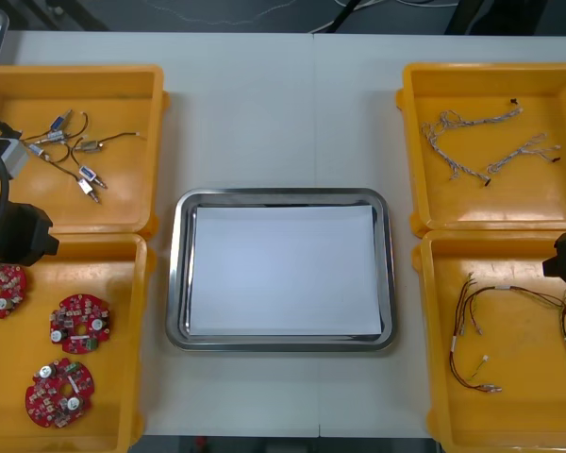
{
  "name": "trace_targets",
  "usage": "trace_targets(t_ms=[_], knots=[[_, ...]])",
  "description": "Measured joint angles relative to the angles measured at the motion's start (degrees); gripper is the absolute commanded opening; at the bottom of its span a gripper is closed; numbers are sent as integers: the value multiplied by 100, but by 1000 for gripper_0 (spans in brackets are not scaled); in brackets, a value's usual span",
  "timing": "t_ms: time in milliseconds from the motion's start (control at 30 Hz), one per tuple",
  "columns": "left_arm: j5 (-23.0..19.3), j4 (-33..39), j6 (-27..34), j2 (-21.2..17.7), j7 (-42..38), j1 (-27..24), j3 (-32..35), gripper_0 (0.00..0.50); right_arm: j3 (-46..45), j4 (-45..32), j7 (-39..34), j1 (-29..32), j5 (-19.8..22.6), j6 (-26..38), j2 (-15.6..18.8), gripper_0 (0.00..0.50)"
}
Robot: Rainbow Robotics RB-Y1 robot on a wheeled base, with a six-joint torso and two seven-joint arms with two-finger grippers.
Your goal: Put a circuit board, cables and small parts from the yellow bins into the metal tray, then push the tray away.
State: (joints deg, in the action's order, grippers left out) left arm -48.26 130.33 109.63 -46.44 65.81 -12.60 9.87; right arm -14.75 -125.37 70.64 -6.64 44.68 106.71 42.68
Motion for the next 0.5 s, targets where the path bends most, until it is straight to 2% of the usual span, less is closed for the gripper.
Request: trace_targets(t_ms=[500], knots=[[0, 0, 0, 0, 0, 0, 0, 500, 0, 0, 0, 0, 0, 0, 0, 500]])
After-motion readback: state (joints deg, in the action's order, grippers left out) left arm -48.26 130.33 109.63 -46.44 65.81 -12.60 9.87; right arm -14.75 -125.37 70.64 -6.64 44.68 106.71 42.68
